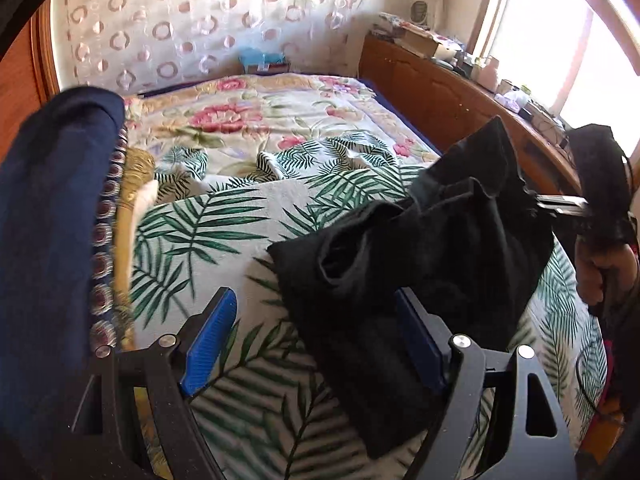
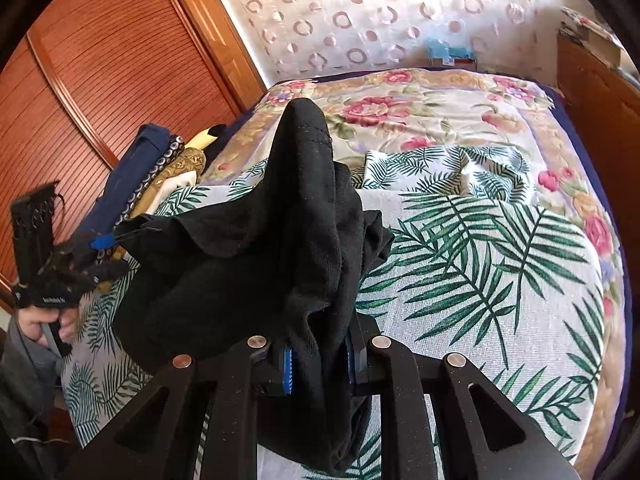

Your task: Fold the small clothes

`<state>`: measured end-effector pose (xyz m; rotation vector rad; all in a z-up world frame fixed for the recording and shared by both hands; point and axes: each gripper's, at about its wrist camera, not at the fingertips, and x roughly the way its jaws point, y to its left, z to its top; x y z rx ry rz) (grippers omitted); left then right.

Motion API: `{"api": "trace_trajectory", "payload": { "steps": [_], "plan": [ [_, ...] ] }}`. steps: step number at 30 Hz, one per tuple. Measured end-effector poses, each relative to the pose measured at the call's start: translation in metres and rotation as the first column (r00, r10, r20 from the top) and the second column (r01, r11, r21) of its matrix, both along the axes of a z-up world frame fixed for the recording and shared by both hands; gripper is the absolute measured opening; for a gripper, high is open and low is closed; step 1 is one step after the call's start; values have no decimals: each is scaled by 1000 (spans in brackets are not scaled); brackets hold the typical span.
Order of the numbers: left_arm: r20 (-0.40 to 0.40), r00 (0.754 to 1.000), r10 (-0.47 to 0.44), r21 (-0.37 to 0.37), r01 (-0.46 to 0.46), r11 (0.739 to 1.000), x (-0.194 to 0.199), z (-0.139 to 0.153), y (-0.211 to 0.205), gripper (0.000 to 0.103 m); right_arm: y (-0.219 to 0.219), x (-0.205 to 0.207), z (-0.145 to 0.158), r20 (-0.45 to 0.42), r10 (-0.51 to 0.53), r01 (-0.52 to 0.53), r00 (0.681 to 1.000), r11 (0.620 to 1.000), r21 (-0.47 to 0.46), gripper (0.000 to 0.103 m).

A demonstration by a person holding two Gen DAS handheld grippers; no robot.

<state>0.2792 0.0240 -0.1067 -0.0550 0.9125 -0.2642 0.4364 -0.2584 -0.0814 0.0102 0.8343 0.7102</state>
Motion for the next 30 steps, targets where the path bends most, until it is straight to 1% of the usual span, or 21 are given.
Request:
{"api": "trace_trajectory", "payload": {
  "steps": [2,4,6,8,11,13,14,15,17,19,22,23,24,25,26,27,28,29,30],
  "plan": [
    [0,1000,10,17,-10,1000,12,-2,-3,81,0,3,-3,-4,0,0,1000,1000,6,18],
    [21,1000,17,27,-17,999,21,-4,-5,81,0,3,-5,-6,-3,3,1000,1000,10,19],
    [32,997,75,62,-77,995,36,-6,0,81,-2,3,-7,-4,-5,5,1000,1000,9,19],
    [35,991,128,94,-131,987,47,-5,4,81,-3,-3,0,5,-7,7,1000,1000,6,19],
    [36,991,126,84,-129,988,47,-4,7,81,0,-11,9,33,-17,17,999,1000,-18,20],
    [25,993,115,65,-116,991,42,-5,9,81,1,-14,11,50,-26,27,998,999,-26,29],
    [15,994,105,47,-106,993,38,-5,9,81,1,-15,12,54,-34,36,998,999,-35,39],
    [9,995,100,30,-100,995,34,-6,11,81,2,-13,10,54,-41,43,998,998,-40,44],
    [-5,997,80,-17,-80,997,26,-9,11,81,3,-11,7,28,-31,32,999,999,-33,44],
    [-33,998,61,-46,-62,997,25,-15,8,81,4,-8,3,2,-21,21,1000,999,-32,44],
    [-68,997,31,-71,-36,997,23,-25,1,81,7,-7,-1,-7,-10,10,1000,1000,-24,44],
    [-53,998,30,-67,-33,997,22,-25,-1,81,7,-6,-2,-11,-7,7,1000,1000,-17,44],
    [-52,998,25,-69,-29,997,22,-24,-3,81,6,-5,-2,-14,-2,2,1000,1000,-3,38],
    [-52,998,21,-76,-25,997,23,-23,-5,81,6,-4,-3,-27,10,-9,1000,1000,15,36],
    [-53,998,16,-92,-21,996,24,-23,-6,75,4,-3,-4,-30,18,-17,999,999,29,28],
    [-52,999,-3,-124,-4,992,24,-22,-7,68,2,-3,-3,-31,28,-26,999,999,46,23],
    [-51,999,-16,-145,9,989,24,-22,-8,59,0,-3,-2,-25,31,-29,999,998,53,22],
    [-48,999,-13,-139,7,990,25,-22,-8,43,-1,-4,-1,-15,34,-33,999,998,56,21],
    [-52,998,-31,-151,22,988,25,-21,-10,32,-2,-7,1,8,31,-32,999,998,62,20]
  ]
}}
